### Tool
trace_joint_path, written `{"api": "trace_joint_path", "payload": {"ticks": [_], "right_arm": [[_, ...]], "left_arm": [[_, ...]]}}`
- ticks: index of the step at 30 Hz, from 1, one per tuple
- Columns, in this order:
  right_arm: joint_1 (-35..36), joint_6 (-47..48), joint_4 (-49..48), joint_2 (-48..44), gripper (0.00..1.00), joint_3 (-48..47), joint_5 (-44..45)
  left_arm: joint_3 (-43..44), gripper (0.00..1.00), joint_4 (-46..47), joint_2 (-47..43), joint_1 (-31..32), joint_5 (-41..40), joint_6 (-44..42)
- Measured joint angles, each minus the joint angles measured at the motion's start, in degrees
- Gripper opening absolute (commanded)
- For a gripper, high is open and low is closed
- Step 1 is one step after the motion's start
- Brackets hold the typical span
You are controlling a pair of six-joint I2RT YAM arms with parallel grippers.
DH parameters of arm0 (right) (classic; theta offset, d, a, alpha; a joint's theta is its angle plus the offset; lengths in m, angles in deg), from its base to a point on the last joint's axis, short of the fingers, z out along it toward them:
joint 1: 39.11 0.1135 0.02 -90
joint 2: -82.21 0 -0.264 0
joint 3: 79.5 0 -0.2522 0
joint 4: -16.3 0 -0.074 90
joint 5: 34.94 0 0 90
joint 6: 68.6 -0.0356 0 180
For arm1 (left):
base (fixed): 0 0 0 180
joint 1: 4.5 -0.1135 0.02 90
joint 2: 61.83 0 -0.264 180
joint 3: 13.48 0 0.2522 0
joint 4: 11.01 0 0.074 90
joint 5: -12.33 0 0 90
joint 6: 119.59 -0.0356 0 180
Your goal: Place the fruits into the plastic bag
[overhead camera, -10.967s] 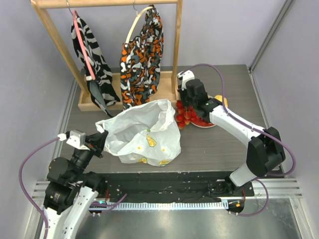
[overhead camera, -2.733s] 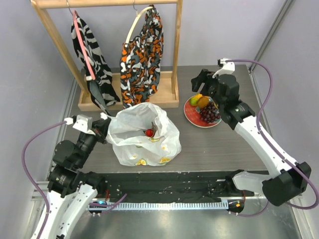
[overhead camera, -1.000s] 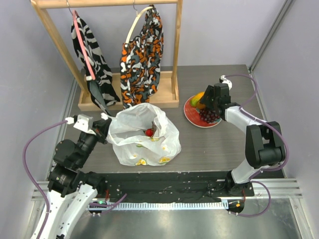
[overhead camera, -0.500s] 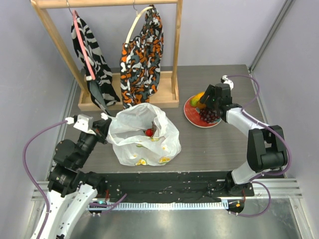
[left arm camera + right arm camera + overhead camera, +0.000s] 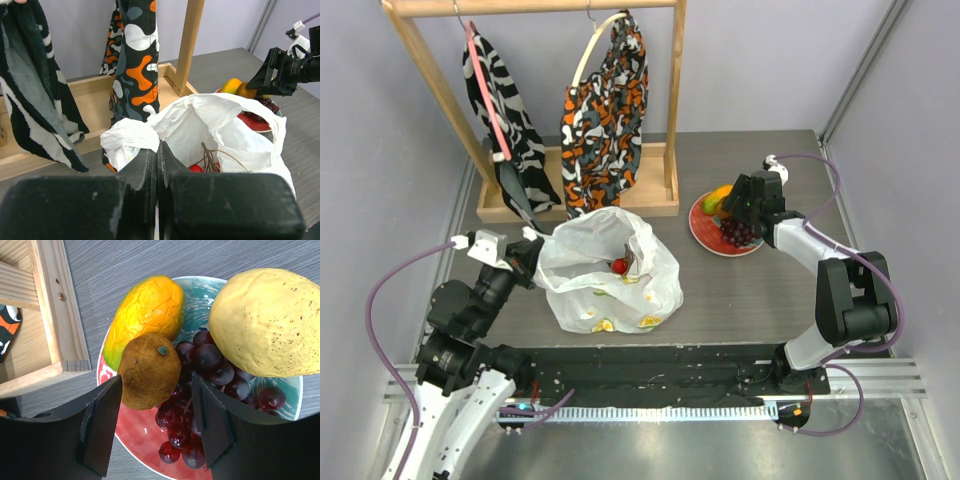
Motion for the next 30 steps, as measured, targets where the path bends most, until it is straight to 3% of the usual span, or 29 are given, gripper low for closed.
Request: {"api": "trace_joint_path", "payload": {"ticks": [12, 30], "right_arm": [[0.00, -0.42, -0.57, 1.31, 0.63, -0.07, -0.96], [0.00, -1.27, -1.36, 1.44, 0.34, -0.09, -1.42]], "left_arm": [[0.00, 0.00, 0.00, 0.00, 0.00, 0.00, 0.00], [0.00, 0.00, 0.00, -0.07, 0.00, 0.00, -0.02]]}}
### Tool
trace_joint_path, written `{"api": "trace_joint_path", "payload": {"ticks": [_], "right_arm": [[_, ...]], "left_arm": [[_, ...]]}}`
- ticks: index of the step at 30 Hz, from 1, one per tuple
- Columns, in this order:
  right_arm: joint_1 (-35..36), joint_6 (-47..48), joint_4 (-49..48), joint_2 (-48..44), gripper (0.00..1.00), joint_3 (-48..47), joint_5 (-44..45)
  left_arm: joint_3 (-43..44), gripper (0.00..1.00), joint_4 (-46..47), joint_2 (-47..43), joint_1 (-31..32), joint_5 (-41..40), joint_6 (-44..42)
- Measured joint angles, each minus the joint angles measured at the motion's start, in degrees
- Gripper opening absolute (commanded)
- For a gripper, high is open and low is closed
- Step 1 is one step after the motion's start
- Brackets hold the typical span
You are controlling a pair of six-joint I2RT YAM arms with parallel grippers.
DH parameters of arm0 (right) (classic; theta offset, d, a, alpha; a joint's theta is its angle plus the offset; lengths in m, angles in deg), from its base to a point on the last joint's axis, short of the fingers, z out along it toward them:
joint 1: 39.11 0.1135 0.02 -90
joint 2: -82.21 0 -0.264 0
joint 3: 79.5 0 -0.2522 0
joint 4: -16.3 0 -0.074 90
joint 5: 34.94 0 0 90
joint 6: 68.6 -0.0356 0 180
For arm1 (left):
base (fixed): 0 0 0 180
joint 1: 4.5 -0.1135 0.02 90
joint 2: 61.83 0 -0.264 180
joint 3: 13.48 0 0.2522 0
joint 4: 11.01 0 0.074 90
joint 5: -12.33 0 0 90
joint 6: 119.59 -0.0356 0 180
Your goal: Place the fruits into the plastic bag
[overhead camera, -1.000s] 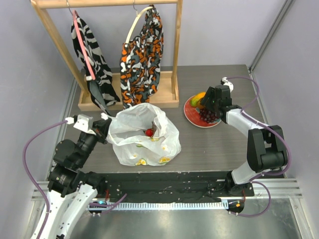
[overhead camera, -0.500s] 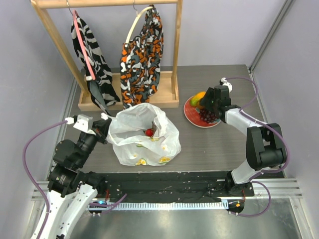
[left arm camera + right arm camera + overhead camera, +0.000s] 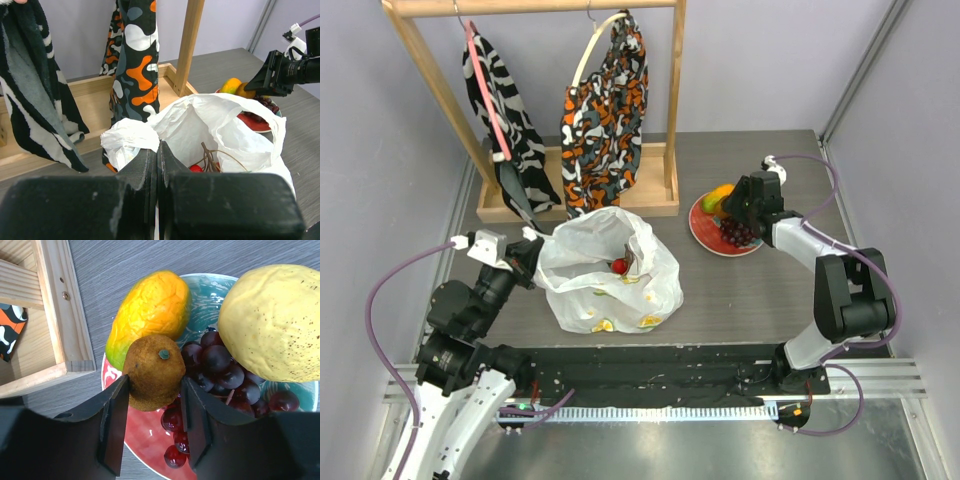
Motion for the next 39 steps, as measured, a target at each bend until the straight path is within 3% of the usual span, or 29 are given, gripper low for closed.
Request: {"api": "trace_joint_path", "payload": {"ticks": [7, 16, 29, 33, 39], "right_arm": [[0.00, 0.02, 0.44, -2.84, 0.31, 0.07, -0.04], [0.00, 0.39, 1.38, -13.46, 0.29, 2.71, -0.02], [1.22, 2.03, 1.79, -27.28, 0.27, 6.16, -7.80], [6.69, 2.27, 2.03, -32.20, 0.27, 5.77, -7.63], [25.14, 4.57, 3.10, -31.76, 0.26, -0.13, -2.71]], "left_arm": [[0.00, 0.00, 0.00, -0.02, 0.00, 0.00, 0.00], [0.00, 0.00, -0.02, -0.09, 0.00, 0.00, 0.00], [0.00, 0.00, -0.02, -0.13, 0.00, 0.00, 0.02], [0.00, 0.00, -0.02, -0.13, 0.00, 0.00, 0.04], [0.00, 0.00, -0.04, -0.13, 0.00, 0.02, 0.17]]}}
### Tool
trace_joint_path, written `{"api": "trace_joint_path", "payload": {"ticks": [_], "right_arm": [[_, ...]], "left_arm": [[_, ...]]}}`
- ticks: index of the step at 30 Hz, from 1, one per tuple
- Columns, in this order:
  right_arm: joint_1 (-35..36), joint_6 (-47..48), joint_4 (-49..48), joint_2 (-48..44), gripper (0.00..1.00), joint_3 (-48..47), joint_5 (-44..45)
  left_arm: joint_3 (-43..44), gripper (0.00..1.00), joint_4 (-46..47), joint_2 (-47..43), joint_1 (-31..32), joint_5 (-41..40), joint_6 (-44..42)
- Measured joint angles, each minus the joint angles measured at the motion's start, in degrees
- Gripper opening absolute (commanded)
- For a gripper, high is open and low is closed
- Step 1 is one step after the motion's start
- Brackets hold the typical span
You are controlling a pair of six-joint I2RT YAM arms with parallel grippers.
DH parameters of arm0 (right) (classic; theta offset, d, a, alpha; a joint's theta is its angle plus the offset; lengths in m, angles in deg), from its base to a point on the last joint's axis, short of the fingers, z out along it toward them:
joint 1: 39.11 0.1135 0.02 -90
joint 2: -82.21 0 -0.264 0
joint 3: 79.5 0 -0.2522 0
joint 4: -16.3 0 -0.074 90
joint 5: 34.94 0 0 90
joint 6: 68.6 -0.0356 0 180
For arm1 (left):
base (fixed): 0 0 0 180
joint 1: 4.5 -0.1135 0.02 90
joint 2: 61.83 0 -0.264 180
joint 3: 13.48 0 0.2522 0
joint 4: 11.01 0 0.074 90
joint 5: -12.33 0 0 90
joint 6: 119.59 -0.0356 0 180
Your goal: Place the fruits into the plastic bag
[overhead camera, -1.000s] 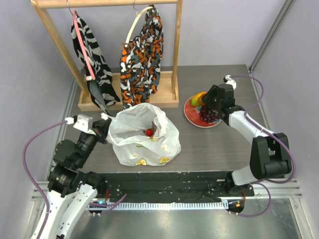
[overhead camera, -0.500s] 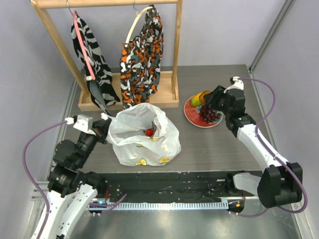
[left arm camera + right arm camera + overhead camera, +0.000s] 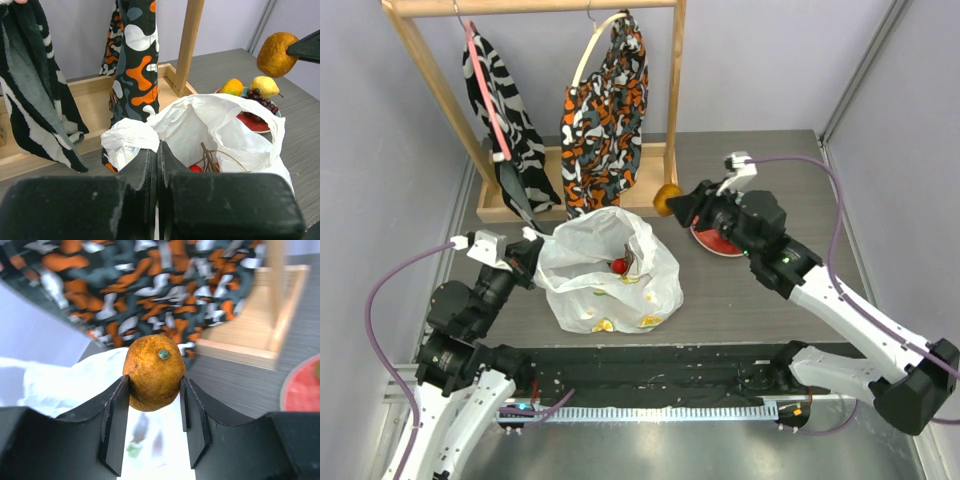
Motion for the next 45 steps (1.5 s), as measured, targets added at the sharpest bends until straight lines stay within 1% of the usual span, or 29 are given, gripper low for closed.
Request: {"api": "trace_joint_path", "payload": {"ticks": [6, 9, 11, 17, 22, 28, 31, 34, 38, 45], "right_arm": [[16.76, 4.46, -0.02, 7.85, 0.26, -7.41, 5.64], [22.43, 6.45, 0.13, 13.07, 0.26, -10.45, 6.99], [24.72, 7.54, 0.17, 16.76, 0.26, -12.37, 7.39], [26.84, 9.27, 2.62, 25.35, 0.26, -16.52, 9.18], [26.80, 9.68, 6.01, 29.33, 0.26, -20.00, 11.52], [26.71, 9.77, 10.16, 35.65, 0.26, -28.59, 12.83], [26.60, 9.14, 11.61, 38.62, 0.26, -31.12, 12.63], [26.49, 8.22, 13.16, 40.44, 0.26, -31.10, 11.06], [26.69, 7.08, 15.19, 40.59, 0.26, -29.40, 8.87], [28.37, 5.70, 17.70, 40.59, 0.27, -27.34, 8.09]], "left_arm": [[0.00, 0.00, 0.02, 0.00, 0.00, 0.00, 0.00], [0.00, 0.00, 0.02, 0.00, 0.00, 0.00, 0.00], [0.00, 0.00, 0.02, 0.00, 0.00, 0.00, 0.00], [0.00, 0.00, 0.00, 0.00, 0.00, 0.02, 0.00], [0.00, 0.00, 0.00, 0.00, 0.00, 0.02, 0.02], [0.00, 0.00, 0.00, 0.00, 0.00, 0.17, 0.02], [0.00, 0.00, 0.00, 0.00, 0.00, 0.37, 0.02], [0.00, 0.00, 0.00, -0.02, 0.00, 0.42, 0.02], [0.00, 0.00, 0.00, -0.04, 0.00, 0.42, 0.02], [0.00, 0.00, 0.00, -0.42, 0.00, 0.39, 0.02]]}}
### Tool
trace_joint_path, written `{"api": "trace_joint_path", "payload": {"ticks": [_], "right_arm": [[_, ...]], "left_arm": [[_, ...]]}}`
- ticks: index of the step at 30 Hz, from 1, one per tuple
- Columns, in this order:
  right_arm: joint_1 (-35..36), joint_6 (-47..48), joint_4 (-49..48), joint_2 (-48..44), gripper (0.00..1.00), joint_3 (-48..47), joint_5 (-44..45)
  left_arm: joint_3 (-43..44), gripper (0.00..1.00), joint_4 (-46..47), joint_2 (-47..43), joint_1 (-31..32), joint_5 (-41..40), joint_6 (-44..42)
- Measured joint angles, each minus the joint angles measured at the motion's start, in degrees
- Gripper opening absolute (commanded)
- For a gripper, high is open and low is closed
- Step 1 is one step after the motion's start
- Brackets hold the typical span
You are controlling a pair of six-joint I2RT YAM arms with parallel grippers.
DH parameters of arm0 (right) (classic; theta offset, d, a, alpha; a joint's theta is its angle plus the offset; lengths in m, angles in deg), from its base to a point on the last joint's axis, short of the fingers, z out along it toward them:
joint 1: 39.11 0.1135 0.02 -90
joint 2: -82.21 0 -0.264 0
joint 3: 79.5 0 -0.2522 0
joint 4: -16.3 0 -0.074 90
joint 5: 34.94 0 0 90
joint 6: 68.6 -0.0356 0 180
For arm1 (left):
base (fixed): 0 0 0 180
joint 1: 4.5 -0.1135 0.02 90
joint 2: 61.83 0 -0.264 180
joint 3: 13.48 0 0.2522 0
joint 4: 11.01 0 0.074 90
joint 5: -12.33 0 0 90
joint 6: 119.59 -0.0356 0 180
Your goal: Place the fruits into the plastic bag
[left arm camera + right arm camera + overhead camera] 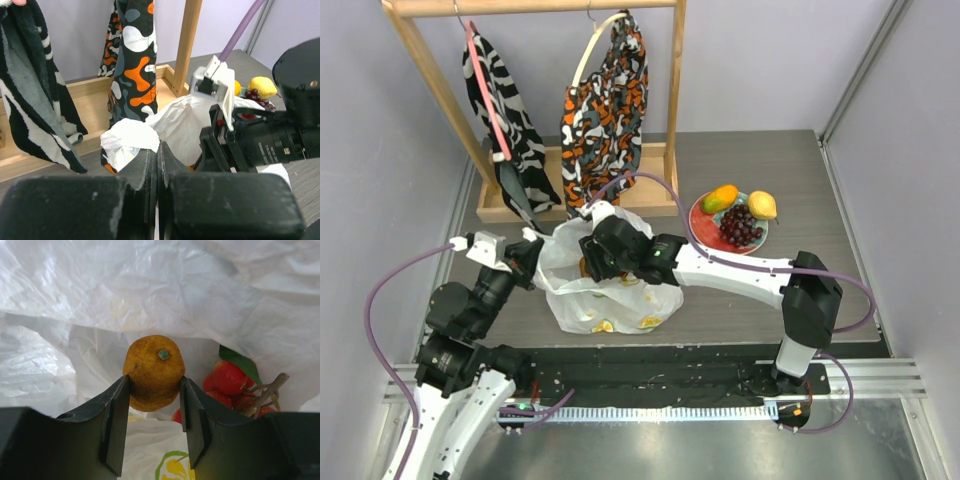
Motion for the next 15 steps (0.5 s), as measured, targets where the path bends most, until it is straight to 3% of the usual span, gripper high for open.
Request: {"api": "trace_joint_path", "payload": {"ticks": [5, 9, 13, 15], "right_arm": [[0.46, -0.68, 0.61, 1.38, 0.31, 0.50, -0.28], [0.44, -1.03, 0.76, 4.44, 0.40, 0.33, -0.33], [0.44, -1.20, 0.92, 6.32, 0.67, 0.15, -0.28], [0.44, -1.42, 1.03, 6.34, 0.73, 0.15, -0.33]], "left_arm": [[0.00, 0.00, -0.02, 0.00, 0.00, 0.02, 0.00], [0.00, 0.00, -0.02, 0.00, 0.00, 0.00, 0.00], [0.00, 0.00, -0.02, 0.00, 0.00, 0.02, 0.00], [0.00, 0.00, -0.02, 0.00, 0.00, 0.02, 0.00]]}}
